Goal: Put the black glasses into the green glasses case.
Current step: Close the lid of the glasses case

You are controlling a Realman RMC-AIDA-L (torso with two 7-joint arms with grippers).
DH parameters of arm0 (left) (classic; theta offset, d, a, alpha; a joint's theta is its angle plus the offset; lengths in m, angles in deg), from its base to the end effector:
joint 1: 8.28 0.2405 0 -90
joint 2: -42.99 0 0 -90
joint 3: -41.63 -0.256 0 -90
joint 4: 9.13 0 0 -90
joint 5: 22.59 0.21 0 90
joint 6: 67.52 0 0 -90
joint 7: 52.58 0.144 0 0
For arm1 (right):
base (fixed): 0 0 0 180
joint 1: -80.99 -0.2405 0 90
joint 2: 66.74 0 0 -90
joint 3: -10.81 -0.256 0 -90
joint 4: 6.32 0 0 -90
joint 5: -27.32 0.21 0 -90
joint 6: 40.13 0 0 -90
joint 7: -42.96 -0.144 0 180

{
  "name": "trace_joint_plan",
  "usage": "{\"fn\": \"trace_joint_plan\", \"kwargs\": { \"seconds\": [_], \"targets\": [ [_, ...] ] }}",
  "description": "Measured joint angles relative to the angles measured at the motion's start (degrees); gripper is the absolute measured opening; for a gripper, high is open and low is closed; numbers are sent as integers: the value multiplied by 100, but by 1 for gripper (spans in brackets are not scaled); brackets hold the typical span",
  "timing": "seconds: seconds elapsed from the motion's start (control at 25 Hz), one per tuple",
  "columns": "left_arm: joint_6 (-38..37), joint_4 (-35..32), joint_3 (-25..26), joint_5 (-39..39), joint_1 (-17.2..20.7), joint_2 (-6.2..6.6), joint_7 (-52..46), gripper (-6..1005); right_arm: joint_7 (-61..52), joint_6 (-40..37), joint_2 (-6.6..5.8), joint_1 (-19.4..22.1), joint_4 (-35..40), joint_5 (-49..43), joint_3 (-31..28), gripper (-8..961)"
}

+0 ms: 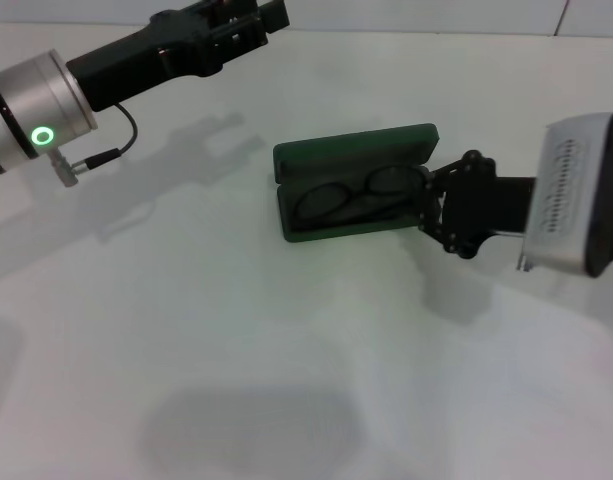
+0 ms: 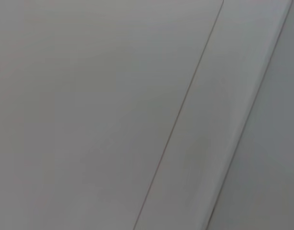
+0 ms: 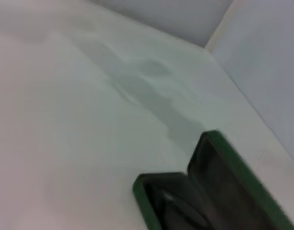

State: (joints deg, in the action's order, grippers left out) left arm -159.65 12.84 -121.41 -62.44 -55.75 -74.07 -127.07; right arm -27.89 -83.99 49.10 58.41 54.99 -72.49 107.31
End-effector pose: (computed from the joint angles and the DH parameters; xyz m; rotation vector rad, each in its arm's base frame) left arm -0.2233 0.3851 0.0208 -2.3664 -0.7529 -1.1890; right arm 0.2012 0.3591 -0.0584 -2.6052 -0.2715 0.0904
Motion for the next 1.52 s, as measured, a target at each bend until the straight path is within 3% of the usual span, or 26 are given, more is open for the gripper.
{"fn": "trace_joint_plan", "kwargs": {
  "seconds": [0.12,0.28,0.4,0.52,0.64,0.84,0.92,1.32,1.52],
  "targets": [
    [187,0,0,170,-98,22,-75,637,149,-684,-8,80,-42,436,-584,248],
    [976,4,0,816,-624,14,-480,637,400,-2079,-35,-4,-803,1236,-2088,255],
    [1916,-4,1,1561,-1177,-81,-822,637,386,-2741,-42,-217,-1714,1365,-3403,260],
    [2541,-18,0,2082,-1516,-210,-941,637,412,-2844,-37,-289,-2243,1371,-4144,266],
    [3072,-182,0,2526,-1707,-253,-1057,636,439,-2866,-28,-193,-2380,1374,-4289,271],
    [3845,-647,0,3158,-1851,-264,-1257,636,442,-2869,-8,-80,-2450,1377,-4290,505],
    [4102,-773,0,3333,-1860,-267,-1314,636,443,-2861,-16,-84,-2491,1379,-4269,523],
    [3760,-1003,1,3888,-1833,-269,-1427,636,445,-2817,-44,-121,-2507,1331,-4269,613],
    [3476,-1258,0,3941,-1605,-269,-767,637,455,-2574,-45,-145,-2510,1317,-4237,615]
  ]
}}
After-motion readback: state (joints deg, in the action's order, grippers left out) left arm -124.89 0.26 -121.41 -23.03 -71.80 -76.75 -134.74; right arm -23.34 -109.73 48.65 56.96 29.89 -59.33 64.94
